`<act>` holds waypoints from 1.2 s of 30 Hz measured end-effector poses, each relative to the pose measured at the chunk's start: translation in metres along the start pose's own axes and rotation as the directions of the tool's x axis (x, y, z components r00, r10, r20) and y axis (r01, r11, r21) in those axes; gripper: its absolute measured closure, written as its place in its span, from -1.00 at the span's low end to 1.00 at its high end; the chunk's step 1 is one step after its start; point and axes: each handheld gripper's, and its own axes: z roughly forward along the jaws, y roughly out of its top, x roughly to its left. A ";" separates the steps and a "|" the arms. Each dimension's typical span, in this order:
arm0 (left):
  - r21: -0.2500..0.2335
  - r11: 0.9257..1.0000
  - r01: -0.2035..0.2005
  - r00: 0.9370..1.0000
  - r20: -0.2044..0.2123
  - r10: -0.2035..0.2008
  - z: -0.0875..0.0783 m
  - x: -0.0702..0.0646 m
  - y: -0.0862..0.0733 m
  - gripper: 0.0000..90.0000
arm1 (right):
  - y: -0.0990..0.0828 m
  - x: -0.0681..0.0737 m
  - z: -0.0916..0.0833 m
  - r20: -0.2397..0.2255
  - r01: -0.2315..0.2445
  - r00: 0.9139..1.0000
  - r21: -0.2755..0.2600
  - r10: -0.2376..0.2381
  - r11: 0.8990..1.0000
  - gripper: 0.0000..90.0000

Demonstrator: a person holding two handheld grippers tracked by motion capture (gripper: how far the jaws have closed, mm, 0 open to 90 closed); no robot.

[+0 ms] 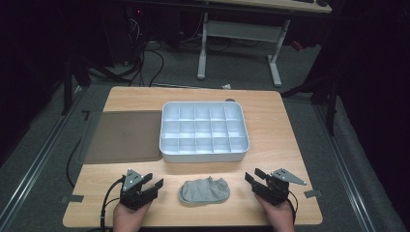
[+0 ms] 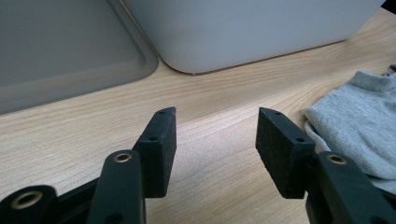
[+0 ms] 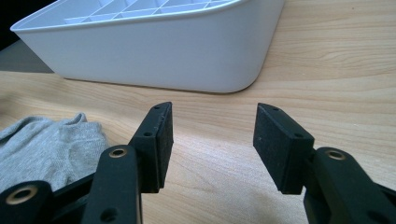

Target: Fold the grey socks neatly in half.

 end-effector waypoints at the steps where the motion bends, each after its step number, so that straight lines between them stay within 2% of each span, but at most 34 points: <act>1: 0.000 1.000 0.000 1.000 0.000 0.000 0.000 0.000 0.000 0.07 | 0.000 0.000 0.000 0.000 0.000 1.000 0.000 0.000 1.000 0.07; 7: 0.007 1.000 -0.017 1.000 -0.012 0.018 0.001 -0.002 -0.002 0.04 | 0.001 0.001 -0.003 -0.005 0.003 1.000 -0.008 -0.003 1.000 0.05; 9: 0.012 0.999 -0.038 0.999 0.004 0.038 0.000 -0.003 -0.003 0.23 | 0.001 -0.001 -0.002 0.002 0.012 1.000 0.006 -0.012 1.000 0.05; 11: 0.026 0.999 -0.042 0.999 0.018 0.042 0.000 -0.001 -0.004 0.37 | 0.003 -0.004 -0.002 0.005 0.005 1.000 0.017 -0.005 1.000 0.06; 14: 0.029 0.999 -0.037 0.999 0.021 0.036 -0.002 0.000 -0.005 0.45 | 0.006 -0.006 -0.001 0.015 0.001 1.000 0.024 -0.001 1.000 0.09; 19: 0.022 1.000 -0.017 1.000 -0.007 0.018 -0.005 0.001 -0.006 0.47 | 0.005 -0.007 0.001 0.022 0.000 1.000 0.058 -0.001 0.998 0.13; 24: 0.015 1.000 -0.016 0.999 -0.044 0.017 -0.005 0.001 -0.007 0.41 | 0.005 -0.005 0.001 0.019 0.029 0.999 0.057 -0.030 0.998 0.14; 27: 0.014 0.999 -0.044 0.996 -0.075 0.045 -0.007 -0.001 -0.007 0.49 | 0.006 -0.004 0.001 0.006 0.032 0.999 0.060 -0.033 0.998 0.19; 32: -0.008 0.996 -0.084 0.989 -0.126 0.082 -0.012 -0.004 -0.009 0.42 | 0.008 -0.002 0.000 0.012 0.041 0.999 0.043 -0.041 0.998 0.21; 33: -0.008 0.996 -0.084 0.989 -0.126 0.082 -0.012 -0.004 -0.009 0.39 | 0.008 -0.002 0.000 0.012 0.041 0.999 0.043 -0.041 0.998 0.21; 34: -0.009 0.997 -0.083 0.989 -0.127 0.081 -0.012 -0.004 -0.008 0.36 | 0.008 0.000 0.000 0.015 0.064 0.998 0.034 -0.065 0.997 0.26; 36: -0.016 0.996 -0.085 0.988 -0.128 0.082 -0.012 -0.005 -0.008 0.32 | 0.008 0.001 0.000 0.011 0.068 0.998 0.035 -0.068 0.997 0.29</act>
